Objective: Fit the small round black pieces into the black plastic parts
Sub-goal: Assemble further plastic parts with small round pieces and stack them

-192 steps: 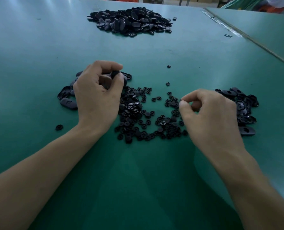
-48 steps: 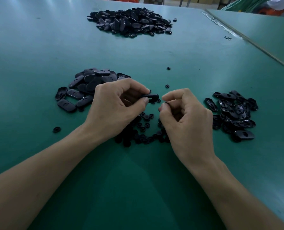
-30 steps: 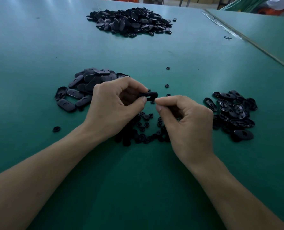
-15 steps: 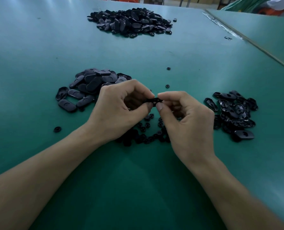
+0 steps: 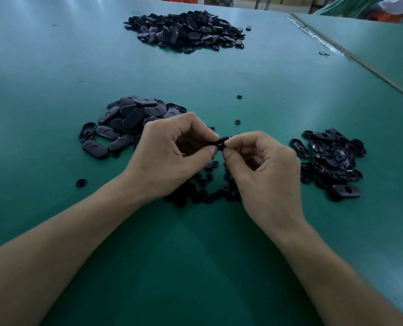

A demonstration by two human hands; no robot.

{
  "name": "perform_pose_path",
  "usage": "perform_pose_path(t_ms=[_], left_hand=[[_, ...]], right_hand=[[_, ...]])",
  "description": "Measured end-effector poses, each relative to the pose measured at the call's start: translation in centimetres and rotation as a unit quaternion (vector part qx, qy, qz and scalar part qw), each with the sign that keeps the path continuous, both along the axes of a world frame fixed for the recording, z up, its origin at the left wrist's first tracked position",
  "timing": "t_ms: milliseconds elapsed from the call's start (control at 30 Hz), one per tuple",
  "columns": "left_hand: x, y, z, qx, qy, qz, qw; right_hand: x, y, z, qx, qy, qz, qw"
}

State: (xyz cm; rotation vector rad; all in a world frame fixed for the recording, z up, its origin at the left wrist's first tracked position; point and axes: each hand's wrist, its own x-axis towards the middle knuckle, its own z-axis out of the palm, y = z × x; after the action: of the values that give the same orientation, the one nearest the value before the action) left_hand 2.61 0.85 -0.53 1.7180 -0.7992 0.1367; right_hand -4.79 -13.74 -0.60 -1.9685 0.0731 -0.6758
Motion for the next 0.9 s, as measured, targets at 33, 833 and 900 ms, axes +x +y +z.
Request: perform_pose_path(t_ms=[33,833,900], left_hand=[[-0.01,0.00,-0.01,0.001,0.003,-0.002,1.000],[0.19,-0.09,-0.18,-0.002,0.013,-0.020,1.000],[0.24,-0.06,-0.21,-0.009,0.023,-0.023,0.999]], right_hand=[[0.01,-0.02,-0.01,0.000,-0.002,-0.004,1.000],[0.01,0.04,-0.21,-0.029,-0.018,-0.014,0.999],[0.01,0.09,-0.21,-0.027,-0.019,-0.011,0.999]])
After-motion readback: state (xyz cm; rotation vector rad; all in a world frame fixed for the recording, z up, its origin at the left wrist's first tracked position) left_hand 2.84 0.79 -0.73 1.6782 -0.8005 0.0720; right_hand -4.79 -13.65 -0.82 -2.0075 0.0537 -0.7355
